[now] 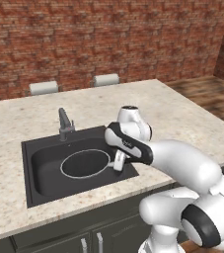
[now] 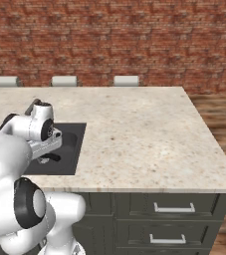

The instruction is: Move the pot and pan from the stove into the sink.

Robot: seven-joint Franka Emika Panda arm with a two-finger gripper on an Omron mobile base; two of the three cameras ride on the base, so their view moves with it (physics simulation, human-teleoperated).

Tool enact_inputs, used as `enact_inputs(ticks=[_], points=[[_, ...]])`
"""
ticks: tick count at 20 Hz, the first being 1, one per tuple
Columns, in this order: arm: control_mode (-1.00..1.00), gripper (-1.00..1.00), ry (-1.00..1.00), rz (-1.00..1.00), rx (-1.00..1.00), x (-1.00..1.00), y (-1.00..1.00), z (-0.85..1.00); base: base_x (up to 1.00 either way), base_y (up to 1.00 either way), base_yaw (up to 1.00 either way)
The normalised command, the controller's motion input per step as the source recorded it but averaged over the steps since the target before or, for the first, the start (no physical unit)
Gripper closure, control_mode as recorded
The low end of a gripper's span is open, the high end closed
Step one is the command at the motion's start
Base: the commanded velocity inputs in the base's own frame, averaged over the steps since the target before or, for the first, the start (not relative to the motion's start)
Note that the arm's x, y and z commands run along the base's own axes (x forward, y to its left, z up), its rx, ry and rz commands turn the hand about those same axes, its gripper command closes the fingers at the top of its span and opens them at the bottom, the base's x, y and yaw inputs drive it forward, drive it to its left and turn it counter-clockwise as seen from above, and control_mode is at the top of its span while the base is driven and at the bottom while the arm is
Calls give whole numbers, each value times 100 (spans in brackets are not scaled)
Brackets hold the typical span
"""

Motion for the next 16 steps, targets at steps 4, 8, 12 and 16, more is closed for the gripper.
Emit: enact_inputs(ticks=[4,8,12,16], points=[[-100,100,1,7,0,53,0,-31,0,0,0],[-100,100,1,4,0,57,7,-33,0,0,0],[-100,100,1,0,-2,52,41,-37,0,0,0],[-100,100,0,0,-6,43,76,-38,0,0,0]])
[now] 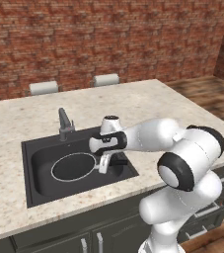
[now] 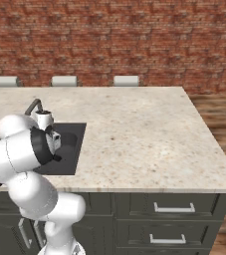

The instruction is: Move the pot and pan from the stove into the sink.

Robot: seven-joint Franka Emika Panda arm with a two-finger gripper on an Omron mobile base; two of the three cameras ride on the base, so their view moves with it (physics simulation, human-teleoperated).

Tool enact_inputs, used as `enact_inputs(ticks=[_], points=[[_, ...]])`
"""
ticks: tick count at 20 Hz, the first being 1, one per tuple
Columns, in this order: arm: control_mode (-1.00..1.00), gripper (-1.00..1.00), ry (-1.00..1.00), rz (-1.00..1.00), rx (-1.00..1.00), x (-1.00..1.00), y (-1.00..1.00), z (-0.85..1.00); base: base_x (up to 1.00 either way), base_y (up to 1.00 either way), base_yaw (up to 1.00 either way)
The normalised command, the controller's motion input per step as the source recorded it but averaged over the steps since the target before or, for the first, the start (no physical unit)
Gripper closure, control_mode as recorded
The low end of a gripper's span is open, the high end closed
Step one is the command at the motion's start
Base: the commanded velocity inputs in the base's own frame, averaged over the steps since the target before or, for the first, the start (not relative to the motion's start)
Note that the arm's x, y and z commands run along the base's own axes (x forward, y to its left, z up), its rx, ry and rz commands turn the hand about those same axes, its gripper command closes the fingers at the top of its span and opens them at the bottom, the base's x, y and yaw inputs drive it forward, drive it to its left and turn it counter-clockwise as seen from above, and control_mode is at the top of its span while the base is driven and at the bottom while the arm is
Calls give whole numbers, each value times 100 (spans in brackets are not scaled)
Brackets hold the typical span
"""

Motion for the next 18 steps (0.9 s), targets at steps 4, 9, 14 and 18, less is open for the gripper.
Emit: enact_inputs(ticks=[4,9,14,18], points=[[-100,100,0,0,-3,19,33,-20,0,0,0],[-100,100,0,0,0,6,0,-9,0,0,0],[-100,100,-4,0,-1,30,3,-38,0,0,0],[-100,100,-10,0,0,40,8,-43,0,0,0]])
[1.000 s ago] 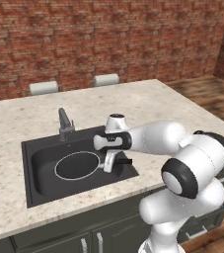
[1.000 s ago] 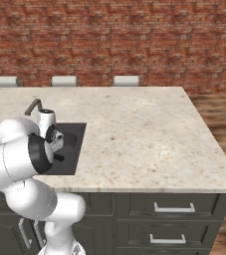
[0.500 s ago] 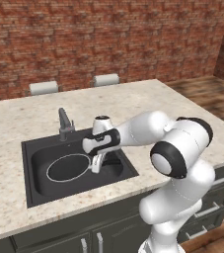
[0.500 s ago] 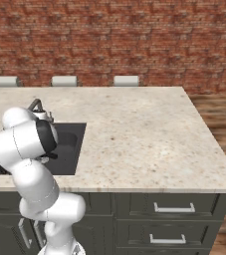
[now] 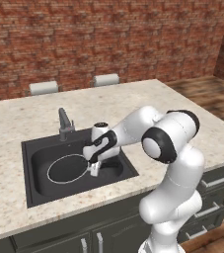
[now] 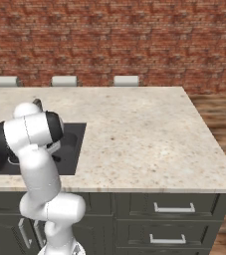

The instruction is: Move the pot and pan from the stove into the sink.

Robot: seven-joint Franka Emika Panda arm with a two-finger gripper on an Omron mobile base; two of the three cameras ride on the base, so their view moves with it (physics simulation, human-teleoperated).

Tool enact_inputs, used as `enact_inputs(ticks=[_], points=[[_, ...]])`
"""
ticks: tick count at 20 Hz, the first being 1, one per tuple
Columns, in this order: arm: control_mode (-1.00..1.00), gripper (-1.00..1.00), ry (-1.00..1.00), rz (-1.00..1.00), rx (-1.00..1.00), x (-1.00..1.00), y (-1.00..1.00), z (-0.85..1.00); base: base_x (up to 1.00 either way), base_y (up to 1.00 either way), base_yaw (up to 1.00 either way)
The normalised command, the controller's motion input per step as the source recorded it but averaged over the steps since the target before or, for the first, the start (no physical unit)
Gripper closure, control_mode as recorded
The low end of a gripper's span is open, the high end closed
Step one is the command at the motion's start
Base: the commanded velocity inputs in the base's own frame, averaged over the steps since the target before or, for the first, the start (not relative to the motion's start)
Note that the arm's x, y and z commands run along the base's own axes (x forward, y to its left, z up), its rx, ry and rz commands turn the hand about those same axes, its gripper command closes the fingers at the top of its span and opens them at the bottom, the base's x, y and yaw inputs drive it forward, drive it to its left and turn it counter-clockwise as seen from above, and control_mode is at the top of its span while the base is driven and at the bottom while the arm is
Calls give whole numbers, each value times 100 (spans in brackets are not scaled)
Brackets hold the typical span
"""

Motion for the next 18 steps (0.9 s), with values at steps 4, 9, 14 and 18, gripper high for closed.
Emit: enact_inputs(ticks=[4,9,14,18], points=[[-100,100,-10,-1,0,46,19,-29,0,0,0],[-100,-100,-1,-1,0,17,7,-4,0,0,0],[-100,-100,-2,-5,1,13,3,51,0,0,0],[-100,-100,-3,-8,0,10,8,81,0,0,0]])
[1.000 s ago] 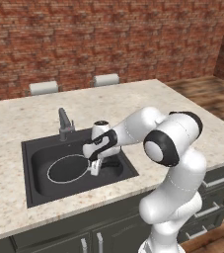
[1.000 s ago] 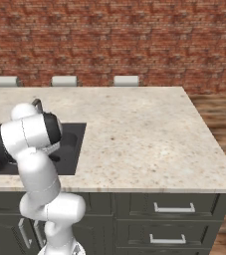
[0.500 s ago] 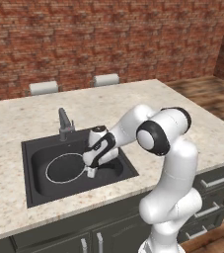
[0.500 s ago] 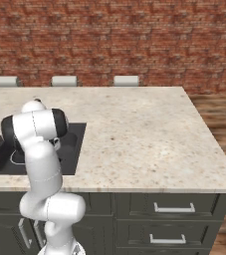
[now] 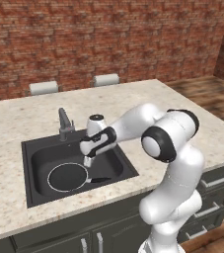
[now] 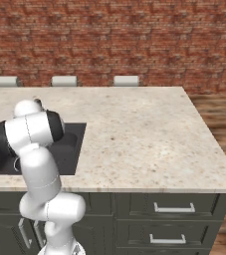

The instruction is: Move the pot and pan from the stove into the sink.

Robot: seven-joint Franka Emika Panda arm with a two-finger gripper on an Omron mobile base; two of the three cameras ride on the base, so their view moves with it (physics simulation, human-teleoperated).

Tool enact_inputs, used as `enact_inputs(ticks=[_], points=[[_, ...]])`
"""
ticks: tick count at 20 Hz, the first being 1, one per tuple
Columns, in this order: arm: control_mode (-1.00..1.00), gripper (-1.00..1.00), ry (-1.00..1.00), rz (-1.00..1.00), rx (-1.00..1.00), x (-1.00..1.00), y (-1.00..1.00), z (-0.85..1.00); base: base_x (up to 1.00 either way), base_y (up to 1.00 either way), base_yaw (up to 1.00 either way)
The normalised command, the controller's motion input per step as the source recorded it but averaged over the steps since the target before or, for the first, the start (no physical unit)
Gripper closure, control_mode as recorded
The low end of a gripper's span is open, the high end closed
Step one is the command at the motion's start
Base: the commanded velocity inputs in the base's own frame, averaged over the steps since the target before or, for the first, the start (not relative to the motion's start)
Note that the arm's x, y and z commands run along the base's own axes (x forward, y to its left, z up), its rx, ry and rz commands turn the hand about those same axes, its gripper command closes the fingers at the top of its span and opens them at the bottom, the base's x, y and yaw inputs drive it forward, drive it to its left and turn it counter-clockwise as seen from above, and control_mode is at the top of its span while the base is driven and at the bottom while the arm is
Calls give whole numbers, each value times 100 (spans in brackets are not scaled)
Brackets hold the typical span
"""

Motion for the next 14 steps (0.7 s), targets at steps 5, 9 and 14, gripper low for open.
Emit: enact_inputs(ticks=[5,9,14], points=[[-100,-100,6,-11,0,-6,-1,88,0,0,0],[-100,-100,11,-13,1,-40,-33,69,0,0,0],[-100,-100,0,-6,8,-78,-68,39,0,0,0]])
